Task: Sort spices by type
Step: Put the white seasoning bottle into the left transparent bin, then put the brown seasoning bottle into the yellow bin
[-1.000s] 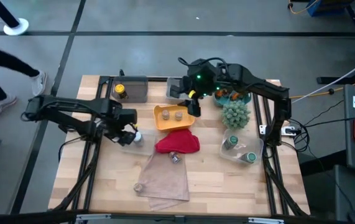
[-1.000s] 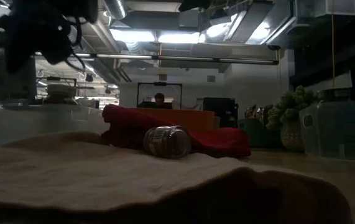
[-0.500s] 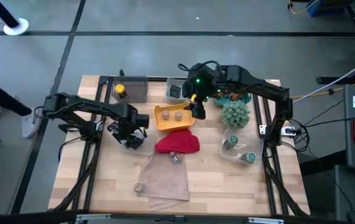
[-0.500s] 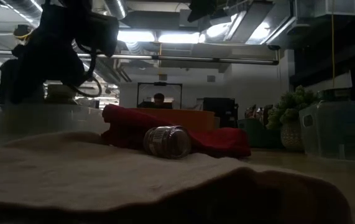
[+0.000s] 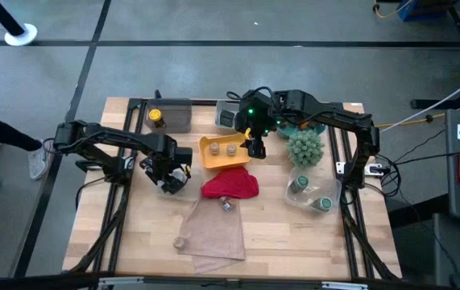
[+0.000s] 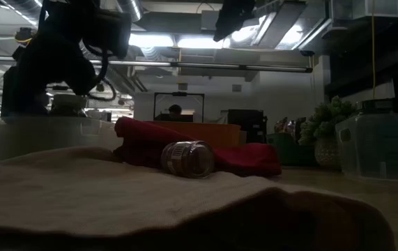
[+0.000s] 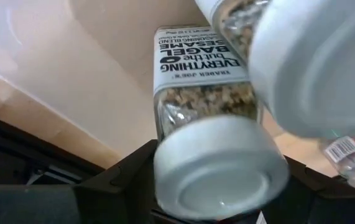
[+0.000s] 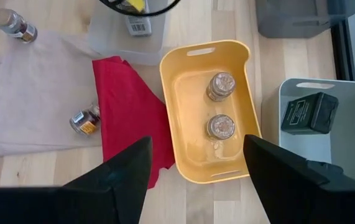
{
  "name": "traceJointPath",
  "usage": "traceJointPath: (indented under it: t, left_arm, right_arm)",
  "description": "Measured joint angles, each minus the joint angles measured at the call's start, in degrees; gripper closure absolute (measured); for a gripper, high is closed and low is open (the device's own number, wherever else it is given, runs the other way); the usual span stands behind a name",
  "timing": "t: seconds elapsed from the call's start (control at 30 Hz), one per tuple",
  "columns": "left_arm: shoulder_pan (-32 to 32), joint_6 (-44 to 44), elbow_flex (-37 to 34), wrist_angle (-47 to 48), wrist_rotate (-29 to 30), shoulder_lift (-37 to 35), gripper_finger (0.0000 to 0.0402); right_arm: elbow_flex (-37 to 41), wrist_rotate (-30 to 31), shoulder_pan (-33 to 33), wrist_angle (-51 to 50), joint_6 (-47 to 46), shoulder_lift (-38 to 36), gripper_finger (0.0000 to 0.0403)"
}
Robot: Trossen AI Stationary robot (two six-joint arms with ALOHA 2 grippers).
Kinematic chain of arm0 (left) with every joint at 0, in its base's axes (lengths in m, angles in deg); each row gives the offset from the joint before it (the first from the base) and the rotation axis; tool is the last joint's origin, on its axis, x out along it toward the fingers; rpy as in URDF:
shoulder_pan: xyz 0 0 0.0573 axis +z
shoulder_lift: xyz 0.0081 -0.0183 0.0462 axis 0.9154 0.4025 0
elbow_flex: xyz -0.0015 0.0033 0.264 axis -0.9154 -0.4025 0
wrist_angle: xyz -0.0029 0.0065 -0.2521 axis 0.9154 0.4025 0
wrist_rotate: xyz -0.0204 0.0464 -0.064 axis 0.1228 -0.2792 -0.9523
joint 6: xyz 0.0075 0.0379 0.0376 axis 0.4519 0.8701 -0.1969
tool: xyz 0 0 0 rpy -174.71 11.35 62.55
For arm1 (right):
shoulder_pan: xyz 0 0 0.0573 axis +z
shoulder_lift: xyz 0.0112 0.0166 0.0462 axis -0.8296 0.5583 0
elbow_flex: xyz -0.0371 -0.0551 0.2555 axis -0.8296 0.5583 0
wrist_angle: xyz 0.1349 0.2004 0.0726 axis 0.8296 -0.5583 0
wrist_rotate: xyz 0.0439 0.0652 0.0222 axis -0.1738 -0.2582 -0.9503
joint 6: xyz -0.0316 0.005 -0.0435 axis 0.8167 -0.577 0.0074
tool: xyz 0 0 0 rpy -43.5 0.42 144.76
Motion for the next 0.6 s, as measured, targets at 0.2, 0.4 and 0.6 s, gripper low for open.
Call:
traceJointPath:
  t: [0.2,0.4,0.6]
  left_arm:
    - [0.0,-0.24,0.0,0.5,0.09,-5.89,0.0181]
    - [-0.68,-1.68,0.0,1.13,0.19,-13.86,0.018]
    - [-3.05,-1.68,0.0,1.09,0.79,-22.65,0.018]
  right_arm:
    - [0.04,-0.02,0.0,-0.19,-1.65,0.0,0.015]
    - [0.05,-0.5,0.75,-0.33,-5.23,0.0,0.015]
    - [0.1,-0.63,5.14,-2.16,-9.67,0.0,0.015]
